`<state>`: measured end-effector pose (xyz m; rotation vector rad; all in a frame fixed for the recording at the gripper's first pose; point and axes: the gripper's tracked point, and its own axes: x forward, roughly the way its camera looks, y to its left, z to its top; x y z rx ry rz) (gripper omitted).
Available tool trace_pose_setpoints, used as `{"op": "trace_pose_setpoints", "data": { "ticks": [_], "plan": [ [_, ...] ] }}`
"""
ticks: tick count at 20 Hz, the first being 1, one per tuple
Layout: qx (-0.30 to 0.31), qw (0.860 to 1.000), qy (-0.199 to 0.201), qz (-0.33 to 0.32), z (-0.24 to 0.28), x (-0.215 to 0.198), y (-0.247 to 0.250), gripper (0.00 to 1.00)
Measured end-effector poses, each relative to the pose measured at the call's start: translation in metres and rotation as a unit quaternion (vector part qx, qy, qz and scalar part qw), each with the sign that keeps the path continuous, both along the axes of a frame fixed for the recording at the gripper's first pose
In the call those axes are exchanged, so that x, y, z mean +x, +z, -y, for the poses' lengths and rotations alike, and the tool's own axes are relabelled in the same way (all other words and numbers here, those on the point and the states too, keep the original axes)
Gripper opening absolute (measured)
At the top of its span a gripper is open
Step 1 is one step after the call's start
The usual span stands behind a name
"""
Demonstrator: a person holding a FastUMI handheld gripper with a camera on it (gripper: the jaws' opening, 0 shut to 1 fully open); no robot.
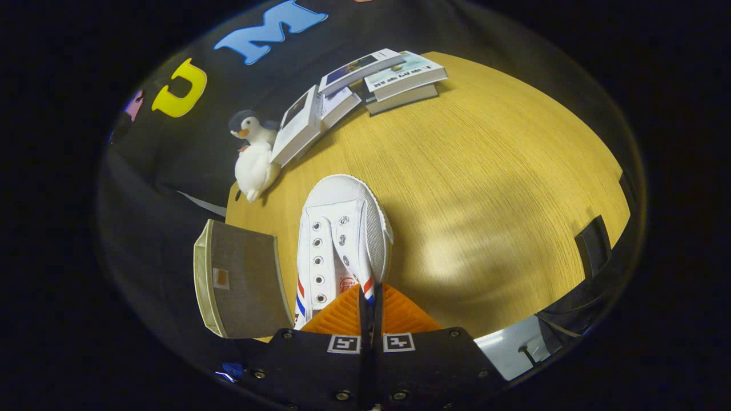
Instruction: Open the storage box then place both shoes into the box .Put the left shoe in first, then the right shoe, with the right side of both shoes facing outward in a uniform manner.
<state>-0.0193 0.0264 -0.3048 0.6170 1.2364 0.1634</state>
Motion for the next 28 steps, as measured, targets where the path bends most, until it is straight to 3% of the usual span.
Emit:
{"op": "trace_pose_setpoints", "data": {
  "ticks": [18, 28],
  "plan": [
    [0.026, 0.996, 0.064, 0.055, -0.153, 0.023, 0.104, 0.0],
    [0.022, 0.992, 0.109, 0.058, -0.244, 0.027, 0.107, 0.0]
  ]
}}
